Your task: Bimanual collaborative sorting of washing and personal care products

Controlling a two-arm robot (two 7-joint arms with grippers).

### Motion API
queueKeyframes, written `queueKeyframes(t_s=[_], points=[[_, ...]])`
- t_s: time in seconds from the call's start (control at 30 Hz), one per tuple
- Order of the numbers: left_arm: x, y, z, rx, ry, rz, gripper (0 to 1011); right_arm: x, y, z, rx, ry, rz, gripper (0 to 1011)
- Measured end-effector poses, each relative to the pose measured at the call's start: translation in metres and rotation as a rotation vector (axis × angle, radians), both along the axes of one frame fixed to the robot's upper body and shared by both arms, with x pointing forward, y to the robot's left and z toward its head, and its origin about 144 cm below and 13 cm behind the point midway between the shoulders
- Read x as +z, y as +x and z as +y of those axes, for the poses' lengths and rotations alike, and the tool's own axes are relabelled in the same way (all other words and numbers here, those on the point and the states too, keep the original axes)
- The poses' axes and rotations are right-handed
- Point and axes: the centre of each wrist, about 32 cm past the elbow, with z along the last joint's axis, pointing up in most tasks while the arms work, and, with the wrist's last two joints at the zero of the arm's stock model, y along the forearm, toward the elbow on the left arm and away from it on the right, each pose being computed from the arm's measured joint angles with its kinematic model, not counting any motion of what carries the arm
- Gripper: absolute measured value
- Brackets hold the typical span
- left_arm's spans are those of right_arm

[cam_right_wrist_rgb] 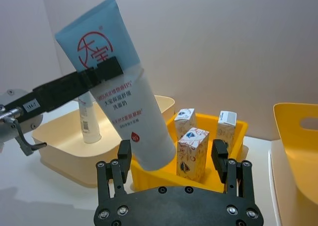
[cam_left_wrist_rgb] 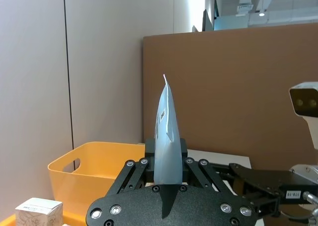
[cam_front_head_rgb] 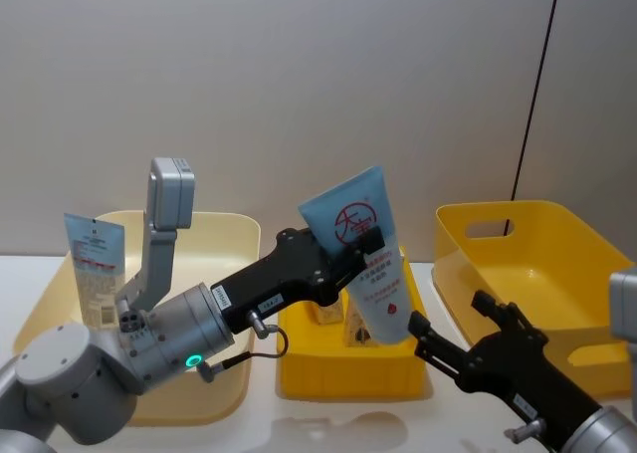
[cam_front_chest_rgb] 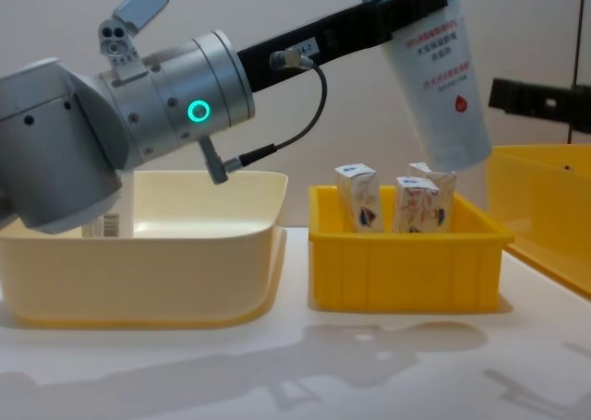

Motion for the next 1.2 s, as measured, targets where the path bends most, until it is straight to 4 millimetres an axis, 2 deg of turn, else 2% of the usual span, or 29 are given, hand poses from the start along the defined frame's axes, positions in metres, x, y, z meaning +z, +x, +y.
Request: queueKeyframes(t_s=[0.43,1.2], points=[[0.000,0.000,-0.001,-0.006,-0.001,0.001,239,0.016,0.011,0.014,0.010,-0.054,-0.019,1001],[0.000,0.000,-0.002,-0.009,-0.003,0.001,238,0.021,0.033,0.041,0.041,-0.237,-0.059,1001]])
